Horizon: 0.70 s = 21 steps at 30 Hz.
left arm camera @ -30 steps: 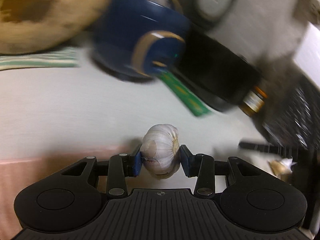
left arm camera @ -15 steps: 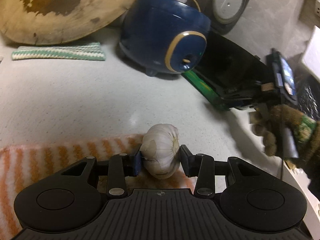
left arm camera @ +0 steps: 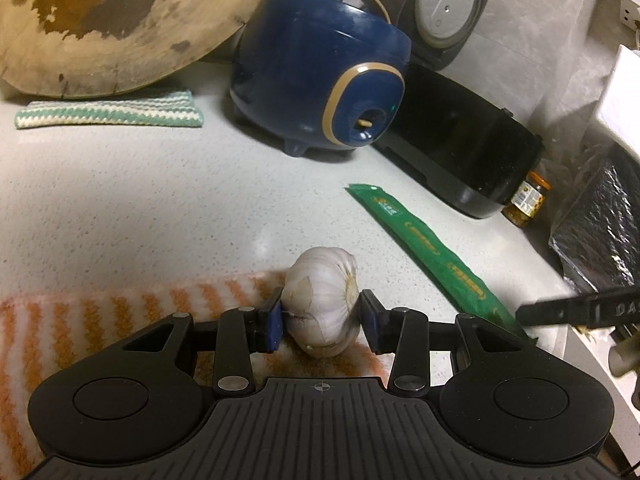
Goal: Collect trash
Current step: 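Lift the garlic bulb with the left gripper while the right moves to the green packet, then grasp the long green snack packet with the right gripper and lift it while left holds garlic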
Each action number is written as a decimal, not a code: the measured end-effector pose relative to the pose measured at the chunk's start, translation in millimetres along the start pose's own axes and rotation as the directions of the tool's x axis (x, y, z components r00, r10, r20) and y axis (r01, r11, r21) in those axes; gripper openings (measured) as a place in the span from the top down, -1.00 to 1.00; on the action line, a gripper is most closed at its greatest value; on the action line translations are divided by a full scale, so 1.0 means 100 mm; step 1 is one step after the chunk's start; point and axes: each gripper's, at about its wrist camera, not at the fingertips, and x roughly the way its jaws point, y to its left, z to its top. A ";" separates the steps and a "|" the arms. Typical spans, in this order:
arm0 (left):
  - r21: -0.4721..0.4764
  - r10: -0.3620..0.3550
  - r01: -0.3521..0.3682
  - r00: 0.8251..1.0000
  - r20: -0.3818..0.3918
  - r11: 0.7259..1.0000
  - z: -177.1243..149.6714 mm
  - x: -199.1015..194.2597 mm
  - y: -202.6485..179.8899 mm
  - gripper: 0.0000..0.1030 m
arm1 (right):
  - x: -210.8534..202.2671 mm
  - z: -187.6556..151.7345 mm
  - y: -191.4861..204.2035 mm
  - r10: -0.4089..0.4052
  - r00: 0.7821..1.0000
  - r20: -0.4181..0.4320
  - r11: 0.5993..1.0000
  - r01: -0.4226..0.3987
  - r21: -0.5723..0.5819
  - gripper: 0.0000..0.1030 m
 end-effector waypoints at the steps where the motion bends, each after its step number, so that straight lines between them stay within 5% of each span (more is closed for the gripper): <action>1: 0.000 0.000 0.000 1.000 0.000 1.000 0.00 0.00 0.00 0.15 | -0.03 0.02 0.02 -0.024 0.999 0.027 0.999 0.024 -0.022 -0.18; 6: 0.005 0.004 -0.004 1.000 -0.002 1.000 0.00 0.00 -0.02 0.14 | 0.07 0.13 0.05 -0.066 0.994 0.087 0.997 0.068 -0.027 -0.24; 12: 0.001 -0.002 0.002 1.000 -0.001 1.000 0.00 0.00 0.00 0.14 | 0.44 0.25 0.12 -0.094 0.995 0.038 0.996 0.094 0.011 -0.20; 17: -0.012 -0.010 0.010 1.000 0.002 1.000 0.01 0.00 0.02 0.14 | 0.30 0.10 0.23 0.083 0.995 -0.052 0.996 -0.081 0.048 -0.16; 21: -0.002 -0.006 0.006 1.000 0.005 1.000 0.02 0.02 0.01 0.14 | 0.16 0.16 0.42 0.018 1.000 0.001 0.998 -0.018 -0.057 -0.18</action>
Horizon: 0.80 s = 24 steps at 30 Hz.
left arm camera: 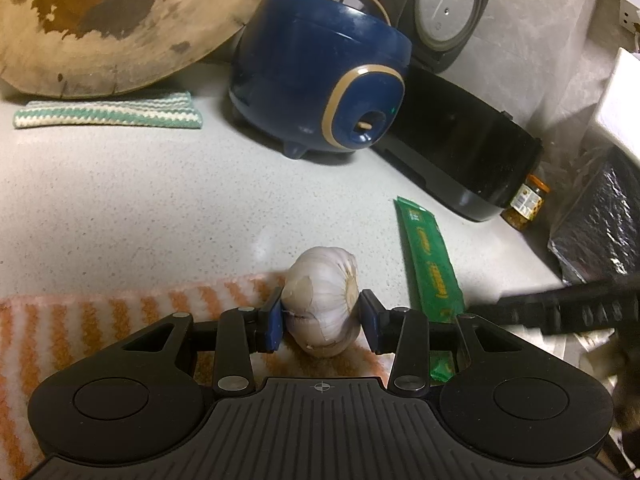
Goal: Collect trash
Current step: 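Grasp the long green snack packet with the right gripper and lift it while left holds garlic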
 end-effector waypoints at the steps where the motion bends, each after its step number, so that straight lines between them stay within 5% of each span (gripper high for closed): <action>1: 0.002 0.000 0.000 1.000 0.000 1.000 0.00 0.01 0.00 0.14 | 0.01 0.04 0.02 -0.034 0.999 0.028 0.999 0.034 -0.005 -0.23; 7: 0.003 -0.002 0.002 1.000 -0.002 1.000 0.00 0.00 0.00 0.14 | 0.39 0.33 -0.13 -0.099 0.994 0.050 0.975 0.087 0.203 -0.39; 12: -0.006 -0.007 0.007 1.000 -0.001 1.000 0.00 0.00 0.01 0.14 | 0.59 0.35 0.07 -0.194 0.981 0.017 0.978 0.193 0.076 -0.39; 15: -0.001 -0.002 0.002 1.000 -0.001 1.000 0.00 0.00 0.00 0.14 | 0.52 0.23 0.08 -0.178 0.984 0.001 0.982 0.177 0.071 -0.35; 19: 0.004 0.000 0.000 1.000 -0.004 1.000 0.00 0.00 -0.01 0.14 | 0.43 0.15 0.15 -0.161 0.987 0.009 0.986 0.161 0.030 0.13; 24: 0.022 0.005 -0.004 1.000 -0.015 1.000 0.01 0.01 -0.03 0.14 | 0.24 0.06 0.13 -0.089 0.996 0.015 0.991 0.087 0.101 0.45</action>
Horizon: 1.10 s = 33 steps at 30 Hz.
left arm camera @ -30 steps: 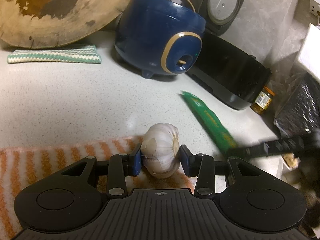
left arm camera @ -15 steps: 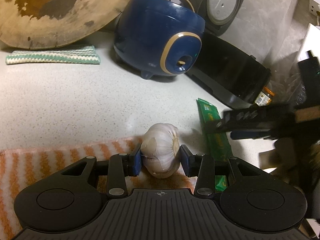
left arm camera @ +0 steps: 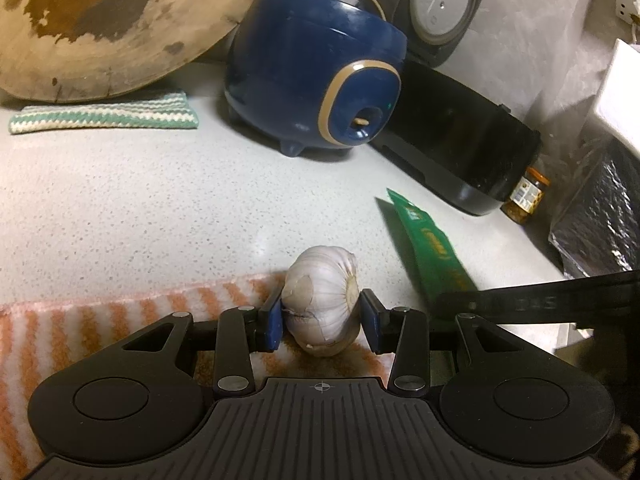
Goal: Collect trash
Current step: 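Grasp the long green snack packet with the right gripper and lift it while left holds garlic, then carry garlic and green packet over the green bin and open both grippers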
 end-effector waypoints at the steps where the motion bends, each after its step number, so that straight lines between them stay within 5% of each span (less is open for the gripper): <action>1: 0.004 0.000 0.000 1.000 -0.003 1.000 0.00 0.00 0.00 0.14 | -0.04 -0.02 -0.01 0.003 1.000 0.005 1.000 -0.003 0.018 0.47; 13: -0.087 -0.092 0.089 0.995 -0.037 0.992 0.03 -0.02 0.17 0.15 | -0.64 -0.39 -0.19 -0.036 0.995 0.088 0.966 0.011 0.260 0.52; 25: 0.012 -0.124 0.124 0.992 -0.024 0.992 -0.06 -0.26 -0.27 0.16 | -1.42 -0.94 -0.66 -0.130 0.972 0.198 0.949 0.064 0.309 0.52; 33: 0.093 -0.314 0.327 0.940 -0.130 0.940 -0.43 -0.40 -1.24 0.16 | -1.89 -1.72 -1.29 -0.218 0.961 0.170 0.903 0.133 0.409 0.52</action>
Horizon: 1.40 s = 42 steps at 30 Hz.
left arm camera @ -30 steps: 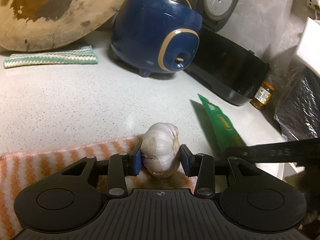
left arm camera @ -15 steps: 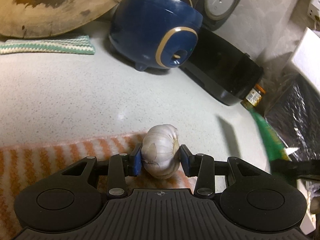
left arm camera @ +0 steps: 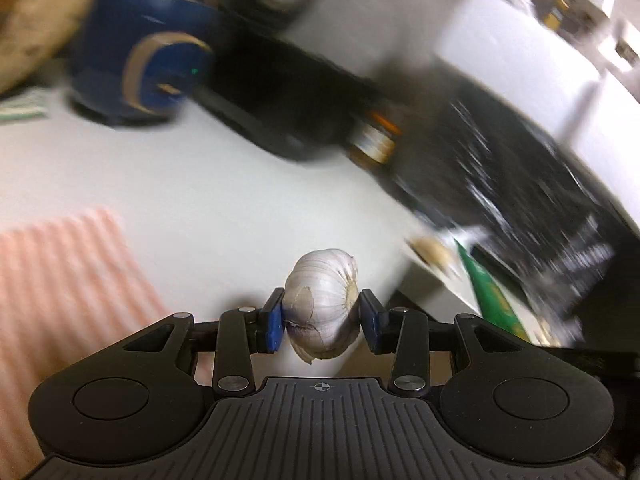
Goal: Collect trash
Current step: 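Carry garlic and green packet over the green bin and open both grippers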
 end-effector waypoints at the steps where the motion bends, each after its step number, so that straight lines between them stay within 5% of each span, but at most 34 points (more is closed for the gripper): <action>1: 0.002 -0.016 0.016 0.999 -0.033 1.000 -0.05 0.06 -0.08 0.16 | -0.04 -0.07 -0.14 -0.022 1.000 -0.003 1.000 0.022 0.018 0.52; 7: 0.015 -0.006 0.011 0.967 -0.256 1.000 -0.48 0.51 -0.42 0.15 | -0.22 -0.40 -0.78 -0.097 0.995 -0.002 0.988 0.097 0.122 0.52; 11: 0.027 0.027 -0.017 0.903 -0.429 0.999 -0.94 0.96 -0.50 0.15 | -0.17 -0.64 -1.10 -0.105 0.992 -0.062 0.975 0.115 0.188 0.52; 17: 0.020 0.104 -0.113 0.810 -0.577 0.993 -1.69 1.84 -0.43 0.15 | 0.03 -0.93 -1.29 -0.072 0.983 -0.167 0.980 0.101 0.173 0.57; 24: -0.074 0.048 -0.121 0.777 -0.628 0.990 -2.17 2.63 -0.24 0.16 | 0.29 -1.32 -1.38 -0.018 0.958 -0.287 0.990 0.057 0.130 0.61; 26: -0.067 0.074 -0.147 0.777 -0.625 0.987 -2.19 2.68 -0.25 0.17 | 0.33 -1.40 -1.39 -0.016 0.950 -0.313 0.990 0.058 0.128 0.62; 30: -0.144 -0.004 -0.097 0.818 -0.575 0.985 -2.01 2.54 -0.27 0.19 | 0.36 -1.49 -1.38 -0.032 0.943 -0.330 0.991 0.073 0.111 0.63; 34: -0.167 -0.041 -0.059 0.842 -0.538 0.984 -1.77 2.30 -0.31 0.19 | 0.45 -1.48 -1.35 -0.040 0.938 -0.345 0.990 0.083 0.110 0.64; 42: -0.163 -0.086 0.025 0.921 -0.380 0.986 -1.19 1.43 -0.36 0.19 | 0.89 -1.42 -1.06 -0.064 0.934 -0.351 0.997 0.071 0.008 0.64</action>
